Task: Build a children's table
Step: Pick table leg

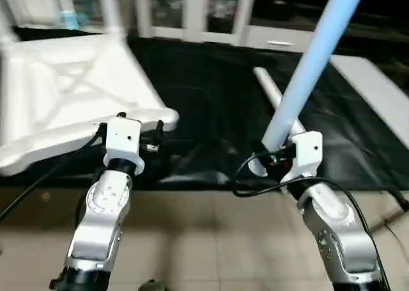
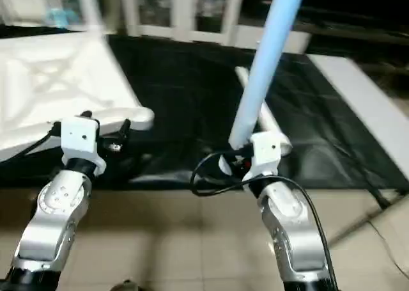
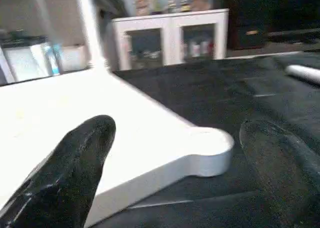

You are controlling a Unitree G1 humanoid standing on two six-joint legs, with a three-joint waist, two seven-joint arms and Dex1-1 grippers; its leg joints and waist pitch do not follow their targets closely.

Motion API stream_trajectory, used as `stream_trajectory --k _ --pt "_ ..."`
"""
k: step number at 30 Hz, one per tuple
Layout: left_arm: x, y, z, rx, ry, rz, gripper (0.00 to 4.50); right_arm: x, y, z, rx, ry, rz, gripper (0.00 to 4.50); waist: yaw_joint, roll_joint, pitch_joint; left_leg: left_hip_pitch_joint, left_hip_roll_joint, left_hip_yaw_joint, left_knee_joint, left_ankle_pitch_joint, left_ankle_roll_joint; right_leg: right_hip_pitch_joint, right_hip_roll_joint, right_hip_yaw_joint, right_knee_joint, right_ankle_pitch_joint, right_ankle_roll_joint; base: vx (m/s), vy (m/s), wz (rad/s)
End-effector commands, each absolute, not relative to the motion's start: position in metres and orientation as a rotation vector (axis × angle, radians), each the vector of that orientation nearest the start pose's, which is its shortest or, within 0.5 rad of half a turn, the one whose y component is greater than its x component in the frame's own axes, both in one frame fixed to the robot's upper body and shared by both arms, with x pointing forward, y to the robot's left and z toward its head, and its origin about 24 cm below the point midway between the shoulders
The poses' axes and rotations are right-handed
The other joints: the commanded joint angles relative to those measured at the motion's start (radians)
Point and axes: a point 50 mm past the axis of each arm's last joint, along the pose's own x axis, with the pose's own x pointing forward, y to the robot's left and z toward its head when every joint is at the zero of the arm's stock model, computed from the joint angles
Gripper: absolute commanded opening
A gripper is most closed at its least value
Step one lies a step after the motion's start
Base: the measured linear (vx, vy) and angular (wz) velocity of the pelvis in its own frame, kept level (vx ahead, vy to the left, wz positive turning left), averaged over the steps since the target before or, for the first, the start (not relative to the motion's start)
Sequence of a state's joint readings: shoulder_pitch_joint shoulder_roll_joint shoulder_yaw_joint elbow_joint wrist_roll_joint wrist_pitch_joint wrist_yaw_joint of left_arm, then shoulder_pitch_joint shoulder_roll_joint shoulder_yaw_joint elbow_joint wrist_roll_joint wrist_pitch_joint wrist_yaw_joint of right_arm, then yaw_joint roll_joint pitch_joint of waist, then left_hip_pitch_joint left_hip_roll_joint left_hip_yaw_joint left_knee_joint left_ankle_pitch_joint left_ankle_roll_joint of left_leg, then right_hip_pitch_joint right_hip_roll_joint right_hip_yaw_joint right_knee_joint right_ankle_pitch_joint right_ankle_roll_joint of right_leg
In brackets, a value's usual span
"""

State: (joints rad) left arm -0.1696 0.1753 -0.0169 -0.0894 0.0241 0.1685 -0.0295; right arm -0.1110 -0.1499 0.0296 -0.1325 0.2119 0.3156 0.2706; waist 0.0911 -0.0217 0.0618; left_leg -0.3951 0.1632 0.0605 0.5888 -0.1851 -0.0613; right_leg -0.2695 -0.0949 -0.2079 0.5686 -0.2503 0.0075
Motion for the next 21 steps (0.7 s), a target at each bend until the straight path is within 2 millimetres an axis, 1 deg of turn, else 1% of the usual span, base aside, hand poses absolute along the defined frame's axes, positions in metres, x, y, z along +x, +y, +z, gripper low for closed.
stream_trajectory --k 1,2,3,4,5,6,7,8,9,10,11,12,13,14,15,16,17,18,19,20,21 --pt "0.286 0.161 0.100 0.198 -0.108 -0.083 4.50 0.270 -0.144 0.076 0.059 0.066 0.369 1.89 0.004 0.016 -0.029 0.007 0.014 0.017 -0.061 -0.556 0.059 0.070 -0.098 0.045 -0.136 -0.707 -0.110 0.111 0.037 0.67" --pt "0.286 0.161 0.100 0.198 -0.108 -0.083 4.50 0.270 -0.144 0.076 0.059 0.066 0.369 1.89 0.002 0.013 -0.028 0.004 0.014 0.020 -0.061 -0.535 0.068 0.081 -0.096 0.044 -0.140 -0.701 -0.107 0.111 0.037 0.67" --pt "0.286 0.161 0.100 0.197 -0.108 -0.083 4.50 0.270 -0.144 0.075 0.059 0.065 0.370 1.89 0.005 0.019 -0.031 0.012 0.015 0.019 -0.071 -0.489 0.094 0.096 -0.079 0.042 -0.141 -0.645 -0.107 0.139 0.037 0.69" --pt "0.286 0.161 0.100 0.197 -0.108 -0.086 4.50 0.270 -0.144 0.075 0.059 0.066 0.369 1.89 0.001 0.029 -0.039 0.035 0.011 0.006 -0.088 -0.442 0.136 0.100 -0.038 0.035 -0.126 -0.523 -0.115 0.197 0.033 0.76" --pt "0.286 0.160 0.100 0.198 -0.107 -0.087 4.50 0.270 -0.144 0.075 0.060 0.066 0.369 1.89 -0.009 0.034 -0.047 0.069 0.014 -0.020 -0.100 -0.407 0.181 0.089 -0.004 0.033 -0.098 -0.429 -0.115 0.197 0.033 0.76" --pt "0.286 0.160 0.100 0.198 -0.106 -0.088 4.50 0.269 -0.144 0.075 0.060 0.066 0.370 1.89 -0.041 0.052 -0.062 0.186 0.039 -0.121 -0.100 -0.409 0.351 -0.010 0.061 0.040 0.023 -0.293 -0.089 0.235 0.045 0.68" --pt "0.286 0.160 0.100 0.198 -0.106 -0.088 4.50 0.269 -0.144 0.075 0.060 0.066 0.370 1.89 -0.062 0.041 -0.079 0.224 0.054 -0.207 -0.077 -0.228 0.545 -0.073 0.074 0.076 0.114 -0.270 -0.009 0.214 0.023 0.50" --pt "0.286 0.160 0.100 0.197 -0.105 -0.089 4.50 0.269 -0.144 0.075 0.057 0.066 0.372 1.89 -0.069 0.033 -0.078 0.217 0.053 -0.245 -0.064 -0.024 0.653 -0.128 0.055 0.119 0.159 -0.243 0.024 0.214 0.023 0.50" --pt "0.286 0.160 0.100 0.197 -0.105 -0.089 4.50 0.269 -0.144 0.075 0.057 0.066 0.372 1.89 -0.070 0.025 -0.076 0.203 0.042 -0.250 -0.066 0.014 0.655 -0.138 0.051 0.143 0.168 -0.216 0.036 0.171 -0.036 0.44" --pt "0.287 0.160 0.100 0.197 -0.104 -0.091 4.50 0.269 -0.144 0.075 0.059 0.059 0.368 1.89 -0.074 0.004 -0.071 0.167 0.003 -0.248 -0.078 0.000 0.573 -0.142 0.046 0.194 0.162 -0.121 0.036 0.149 -0.061 0.54" --pt "0.287 0.160 0.100 0.197 -0.104 -0.092 4.50 0.269 -0.144 0.076 0.060 0.057 0.367 1.89 -0.080 -0.007 -0.063 0.146 0.001 -0.201 -0.082 -0.050 0.489 -0.138 0.028 0.223 0.130 -0.049 0.019 0.149 -0.061 0.54" --pt "0.287 0.159 0.100 0.197 -0.103 -0.093 4.50 0.269 -0.145 0.076 0.062 0.052 0.363 1.89 -0.065 -0.051 -0.049 0.083 -0.085 -0.139 -0.071 -0.194 0.344 -0.059 -0.018 0.293 0.004 -0.016 0.050 0.127 -0.088 0.53" --pt "0.287 0.159 0.100 0.197 -0.102 -0.096 4.50 0.269 -0.146 0.075 0.081 0.055 0.352 1.89 -0.024 -0.082 -0.028 0.047 -0.129 -0.011 0.114 -0.261 0.254 -0.005 -0.100 0.401 -0.121 -0.485 0.066 0.148 -0.099 0.39" --pt "0.287 0.158 0.099 0.191 -0.100 -0.109 4.50 0.270 -0.148 0.075 0.085 0.059 0.336 1.89 -0.011 -0.063 -0.046 0.031 -0.112 -0.013 0.128 -0.228 0.216 0.039 -0.123 0.429 -0.097 -0.539 0.023 0.148 -0.099 0.39" --pt "0.287 0.158 0.099 0.187 -0.098 -0.118 4.50 0.270 -0.149 0.075 0.086 0.063 0.327 1.89 -0.005 -0.070 -0.036 -0.008 -0.094 -0.016 0.150 -0.141 0.150 0.068 -0.099 0.402 -0.076 -0.529 -0.033 0.176 -0.077 0.11" --pt "0.288 0.156 0.099 0.180 -0.095 -0.137 4.50 0.270 -0.150 0.075 0.092 0.061 0.319 1.89 0.004 -0.060 -0.037 -0.013 -0.086 -0.010 0.138 -0.096 0.116 0.082 -0.081 0.383 -0.075 -0.445 -0.114 0.173 -0.036 0.02" --pt "0.288 0.156 0.099 0.180 -0.095 -0.137 4.50 0.270 -0.150 0.075 0.092 0.061 0.319 1.89 0.009 -0.057 -0.042 -0.012 -0.082 -0.004 0.128 -0.075 0.113 0.088 -0.070 0.375 -0.081 -0.384 -0.165 0.173 -0.036 0.02" --pt "0.288 0.153 0.098 0.170 -0.091 -0.162 4.50 0.270 -0.152 0.076 0.096 0.057 0.311 1.89 0.016 -0.031 -0.040 -0.016 -0.065 0.002 0.088 -0.022 0.109 0.095 -0.040 0.347 -0.090 -0.308 -0.249 0.167 0.018 0.14" --pt "0.288 0.152 0.097 0.163 -0.089 -0.179 4.50 0.270 -0.153 0.076 0.097 0.056 0.304 1.89 0.020 -0.001 -0.047 0.004 -0.031 0.007 0.015 0.026 0.110 0.088 -0.009 0.296 -0.088 -0.282 -0.249 0.178 0.083 0.12" --pt "0.288 0.147 0.096 0.156 -0.083 -0.211 4.50 0.269 -0.156 0.077 0.096 0.053 0.287 1.89 0.011 0.045 -0.061 0.074 0.015 -0.003 -0.055 0.034 0.107 0.052 0.036 0.213 -0.062 -0.222 -0.188 0.178 0.083 0.12" --pt "0.288 0.147 0.096 0.156 -0.083 -0.212 4.50 0.269 -0.156 0.077 0.096 0.053 0.287 1.89 -0.018 0.061 -0.061 0.115 0.065 -0.066 -0.083 -0.088 0.154 -0.001 0.069 0.176 0.014 -0.199 -0.148 0.205 0.159 0.09"
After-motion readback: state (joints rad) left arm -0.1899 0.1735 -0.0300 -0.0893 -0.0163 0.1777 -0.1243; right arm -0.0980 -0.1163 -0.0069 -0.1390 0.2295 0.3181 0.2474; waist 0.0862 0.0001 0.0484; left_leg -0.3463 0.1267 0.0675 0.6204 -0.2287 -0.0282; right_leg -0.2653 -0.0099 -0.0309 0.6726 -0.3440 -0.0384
